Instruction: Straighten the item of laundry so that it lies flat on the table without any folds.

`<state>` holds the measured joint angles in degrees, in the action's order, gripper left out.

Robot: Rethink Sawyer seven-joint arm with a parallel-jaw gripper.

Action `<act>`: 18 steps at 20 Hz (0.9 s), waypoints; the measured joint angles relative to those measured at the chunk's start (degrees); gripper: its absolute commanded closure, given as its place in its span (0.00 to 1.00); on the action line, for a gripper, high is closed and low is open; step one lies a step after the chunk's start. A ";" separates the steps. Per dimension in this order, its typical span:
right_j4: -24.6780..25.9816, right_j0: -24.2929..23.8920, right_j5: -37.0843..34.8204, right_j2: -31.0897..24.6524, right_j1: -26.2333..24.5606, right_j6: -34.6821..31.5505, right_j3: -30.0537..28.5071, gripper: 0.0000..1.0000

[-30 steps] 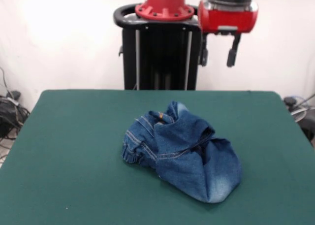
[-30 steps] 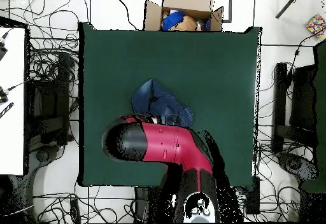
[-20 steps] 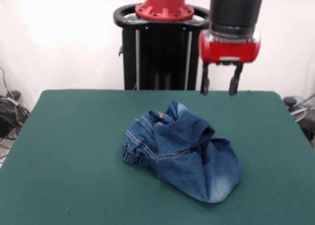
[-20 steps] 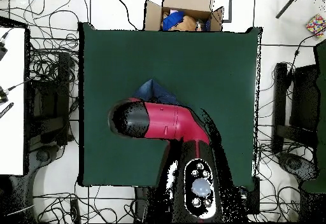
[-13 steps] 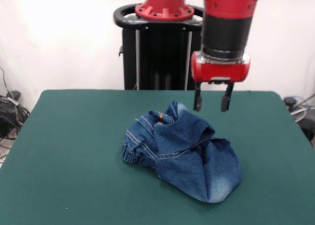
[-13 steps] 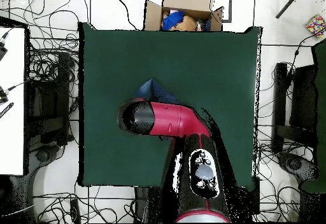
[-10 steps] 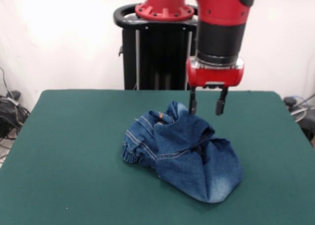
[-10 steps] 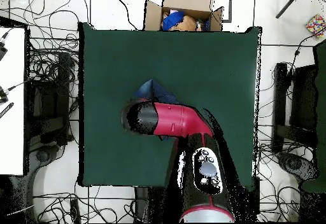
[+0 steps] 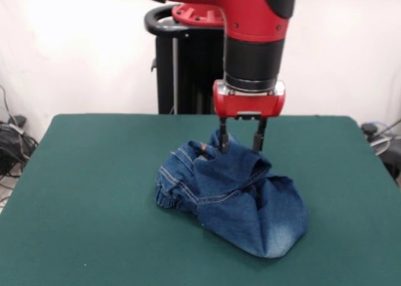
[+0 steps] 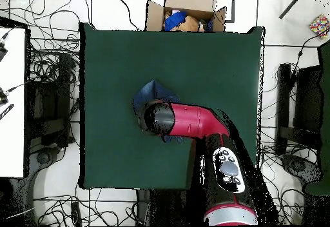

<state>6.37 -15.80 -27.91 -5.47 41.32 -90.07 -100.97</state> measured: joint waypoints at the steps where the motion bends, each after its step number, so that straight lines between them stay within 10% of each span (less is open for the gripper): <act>1: 0.00 -0.29 0.00 -0.15 0.03 0.00 0.00 0.00; 18: 0.59 -6.64 -15.07 -5.21 2.15 0.00 8.94 0.00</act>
<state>6.96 -22.44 -42.98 -10.68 43.46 -90.07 -92.03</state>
